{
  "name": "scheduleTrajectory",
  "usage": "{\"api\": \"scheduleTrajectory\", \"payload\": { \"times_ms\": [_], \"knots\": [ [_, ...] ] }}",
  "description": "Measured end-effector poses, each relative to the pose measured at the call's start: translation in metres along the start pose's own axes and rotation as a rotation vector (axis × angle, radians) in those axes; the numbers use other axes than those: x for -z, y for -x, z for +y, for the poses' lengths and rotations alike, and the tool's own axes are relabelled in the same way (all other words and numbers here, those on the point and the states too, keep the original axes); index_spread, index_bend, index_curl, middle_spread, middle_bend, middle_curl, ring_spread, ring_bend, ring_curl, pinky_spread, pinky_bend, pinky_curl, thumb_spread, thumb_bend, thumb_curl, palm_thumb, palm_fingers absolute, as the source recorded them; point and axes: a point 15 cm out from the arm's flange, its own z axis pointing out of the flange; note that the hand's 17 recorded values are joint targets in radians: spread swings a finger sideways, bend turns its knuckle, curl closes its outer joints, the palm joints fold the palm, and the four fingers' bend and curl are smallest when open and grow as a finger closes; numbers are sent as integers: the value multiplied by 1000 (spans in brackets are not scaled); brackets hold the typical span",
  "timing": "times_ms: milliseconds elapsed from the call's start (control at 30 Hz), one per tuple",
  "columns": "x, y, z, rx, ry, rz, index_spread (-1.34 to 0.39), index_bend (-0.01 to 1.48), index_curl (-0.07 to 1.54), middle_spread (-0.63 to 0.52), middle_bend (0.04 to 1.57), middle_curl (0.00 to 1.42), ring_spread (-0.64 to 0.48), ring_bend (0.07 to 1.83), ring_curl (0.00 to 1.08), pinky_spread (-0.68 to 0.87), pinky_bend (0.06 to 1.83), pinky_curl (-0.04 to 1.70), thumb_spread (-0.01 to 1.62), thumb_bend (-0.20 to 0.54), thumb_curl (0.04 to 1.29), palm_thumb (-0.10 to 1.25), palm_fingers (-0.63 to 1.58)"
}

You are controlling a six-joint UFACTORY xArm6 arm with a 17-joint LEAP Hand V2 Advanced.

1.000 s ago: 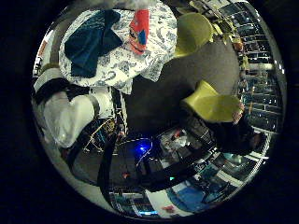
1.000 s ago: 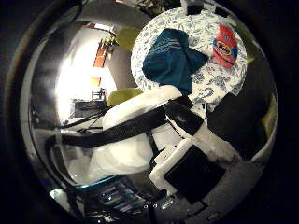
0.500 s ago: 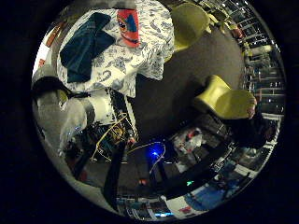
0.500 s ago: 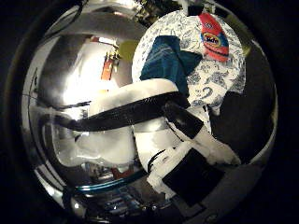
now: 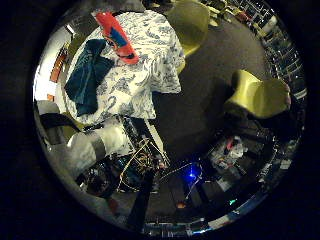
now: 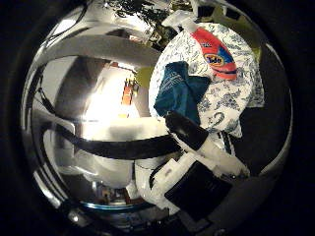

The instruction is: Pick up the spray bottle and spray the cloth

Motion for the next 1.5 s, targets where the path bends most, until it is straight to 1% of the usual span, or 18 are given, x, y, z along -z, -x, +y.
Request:
{"api": "scheduleTrajectory", "payload": {
  "times_ms": [200,333,567,733,833,967,1100,1500],
  "knots": [
    [6,-22,0,-34,-12,-26,-224,174,362,100,305,356,210,412,253,383,826,-10,1157,-23,306,552,362],
    [6,-38,-6,-58,-61,-73,-214,163,349,111,312,358,211,437,258,392,842,-9,1150,-25,300,527,338],
    [-7,-53,-21,-74,-159,-172,-188,148,306,156,317,356,220,479,267,407,932,-4,1103,-28,291,482,224],
    [-19,-59,-23,-84,-162,-222,-167,130,268,194,330,356,249,495,271,425,1006,0,1027,-33,282,405,108],
    [-27,-61,-28,-85,-174,-255,-152,141,255,207,346,355,264,500,268,426,1022,-2,1008,-30,281,388,65],
    [-38,-70,-37,-94,-207,-280,-148,151,255,218,350,349,271,504,263,438,1033,-3,995,-23,289,401,47],
    [-43,-76,-49,-109,-248,-322,-147,158,262,220,351,344,277,505,260,440,1023,-3,1007,-21,297,455,48],
    [-65,-79,-70,-119,-324,-429,-136,158,274,216,359,337,262,507,254,441,985,-3,1014,-25,299,494,62]
  ]
}}
